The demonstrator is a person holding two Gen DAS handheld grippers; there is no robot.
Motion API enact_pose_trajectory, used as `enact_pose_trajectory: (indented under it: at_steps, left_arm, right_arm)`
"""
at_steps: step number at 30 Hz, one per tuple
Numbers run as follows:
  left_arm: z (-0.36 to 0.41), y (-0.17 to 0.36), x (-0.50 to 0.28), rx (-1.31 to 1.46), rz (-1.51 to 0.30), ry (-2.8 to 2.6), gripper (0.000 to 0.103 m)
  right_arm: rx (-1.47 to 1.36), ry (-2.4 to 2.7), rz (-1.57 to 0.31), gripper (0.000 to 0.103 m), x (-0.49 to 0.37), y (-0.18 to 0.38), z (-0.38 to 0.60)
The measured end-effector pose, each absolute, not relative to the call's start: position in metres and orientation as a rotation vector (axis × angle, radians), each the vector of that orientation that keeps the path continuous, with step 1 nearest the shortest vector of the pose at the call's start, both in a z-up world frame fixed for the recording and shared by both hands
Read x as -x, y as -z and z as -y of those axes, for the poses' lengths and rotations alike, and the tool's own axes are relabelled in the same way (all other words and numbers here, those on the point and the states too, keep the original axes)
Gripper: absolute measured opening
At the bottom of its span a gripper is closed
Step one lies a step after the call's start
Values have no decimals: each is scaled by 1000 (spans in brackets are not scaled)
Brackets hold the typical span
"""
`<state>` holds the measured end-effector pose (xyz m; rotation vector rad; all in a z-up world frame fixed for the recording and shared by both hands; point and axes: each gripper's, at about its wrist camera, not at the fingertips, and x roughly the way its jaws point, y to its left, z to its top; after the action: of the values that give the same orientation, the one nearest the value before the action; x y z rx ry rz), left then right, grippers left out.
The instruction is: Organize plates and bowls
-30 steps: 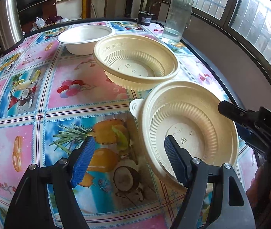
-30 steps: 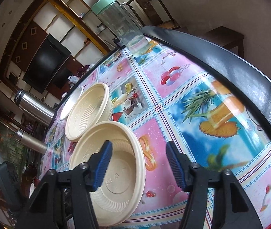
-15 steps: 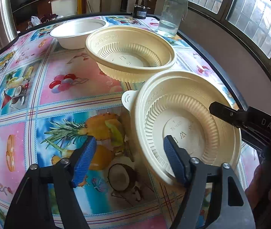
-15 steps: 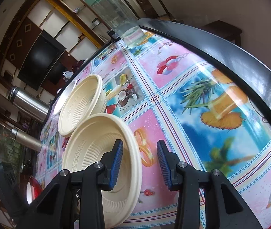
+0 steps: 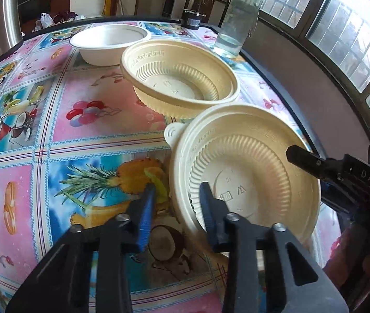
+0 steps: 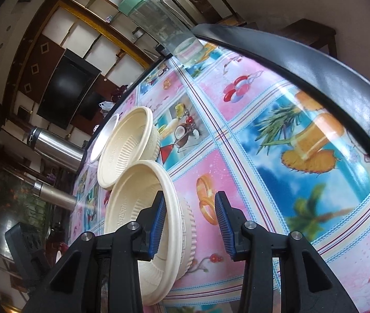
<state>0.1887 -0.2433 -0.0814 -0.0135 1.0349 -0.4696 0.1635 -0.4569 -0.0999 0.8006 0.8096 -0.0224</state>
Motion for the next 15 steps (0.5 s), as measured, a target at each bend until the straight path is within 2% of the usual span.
enact_pose_trajectory:
  at_steps: [3, 5, 9, 15]
  left_arm:
    - [241, 80, -191, 15, -1030, 466, 24]
    - [240, 80, -192, 24, -1034, 470, 17]
    - [241, 78, -190, 10, -1025, 471, 15]
    - [240, 78, -191, -1, -1029, 458, 15]
  right_arm:
    - [-798, 9, -818, 41, -164, 101, 455]
    - [-788, 10, -829, 44, -165, 102, 452]
    - [-756, 39, -843, 48, -168, 102, 450]
    - [-735, 43, -796, 67, -164, 95, 449]
